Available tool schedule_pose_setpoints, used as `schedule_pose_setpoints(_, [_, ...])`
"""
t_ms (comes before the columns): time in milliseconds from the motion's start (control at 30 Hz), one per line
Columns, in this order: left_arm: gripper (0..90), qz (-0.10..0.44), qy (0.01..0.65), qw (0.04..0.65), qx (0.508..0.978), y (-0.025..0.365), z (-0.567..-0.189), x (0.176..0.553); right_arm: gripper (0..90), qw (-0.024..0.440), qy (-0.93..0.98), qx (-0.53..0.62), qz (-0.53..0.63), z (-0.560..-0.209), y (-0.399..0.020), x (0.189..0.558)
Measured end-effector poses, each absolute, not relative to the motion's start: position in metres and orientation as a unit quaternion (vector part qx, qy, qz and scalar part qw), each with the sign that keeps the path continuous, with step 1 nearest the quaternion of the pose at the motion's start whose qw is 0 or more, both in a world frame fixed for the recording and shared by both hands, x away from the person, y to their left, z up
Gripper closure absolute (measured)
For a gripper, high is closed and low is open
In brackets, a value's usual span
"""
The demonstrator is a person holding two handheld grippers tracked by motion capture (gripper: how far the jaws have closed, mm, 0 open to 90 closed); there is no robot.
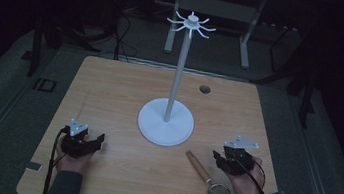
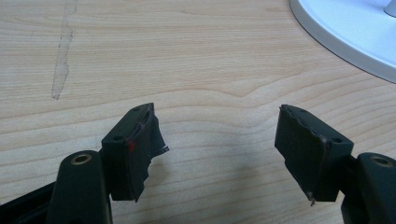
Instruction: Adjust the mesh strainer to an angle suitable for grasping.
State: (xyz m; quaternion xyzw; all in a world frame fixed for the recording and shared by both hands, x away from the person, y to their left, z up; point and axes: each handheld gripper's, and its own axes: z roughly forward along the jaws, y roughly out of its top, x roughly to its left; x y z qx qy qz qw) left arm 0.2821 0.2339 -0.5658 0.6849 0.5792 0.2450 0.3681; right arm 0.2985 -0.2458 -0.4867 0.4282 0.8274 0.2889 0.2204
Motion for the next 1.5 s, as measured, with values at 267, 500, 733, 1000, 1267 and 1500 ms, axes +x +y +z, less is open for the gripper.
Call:
schedule_pose_setpoints(267, [30.2, 0.245, 0.579, 0.368, 0.685, 0.234, -0.566, 0.282, 48.9, 0.204, 0.844, 0.419, 0.267, -0.481, -0.237, 0.295])
schedule_pose_setpoints(500, [30.2, 0.246, 0.579, 0.368, 0.685, 0.234, -0.566, 0.282, 50.8, 0.188, 0.857, 0.408, 0.252, -0.482, -0.231, 0.294])
schedule_pose_setpoints(733, [30.2, 0.245, 0.579, 0.368, 0.685, 0.234, -0.566, 0.282, 52.0, 0.177, 0.866, 0.401, 0.242, -0.484, -0.227, 0.293])
schedule_pose_setpoints(1000, [30.2, 0.245, 0.58, 0.368, 0.685, 0.234, -0.566, 0.282, 52.9, 0.159, 0.881, 0.387, 0.221, -0.49, -0.222, 0.292])
schedule_pose_setpoints(1267, [30.2, 0.244, 0.58, 0.369, 0.684, 0.234, -0.566, 0.282, 53.7, 0.143, 0.893, 0.376, 0.203, -0.496, -0.217, 0.289])
schedule_pose_setpoints(1500, [30.2, 0.245, 0.579, 0.368, 0.685, 0.234, -0.566, 0.282, 55.3, 0.122, 0.903, 0.368, 0.184, -0.503, -0.216, 0.285])
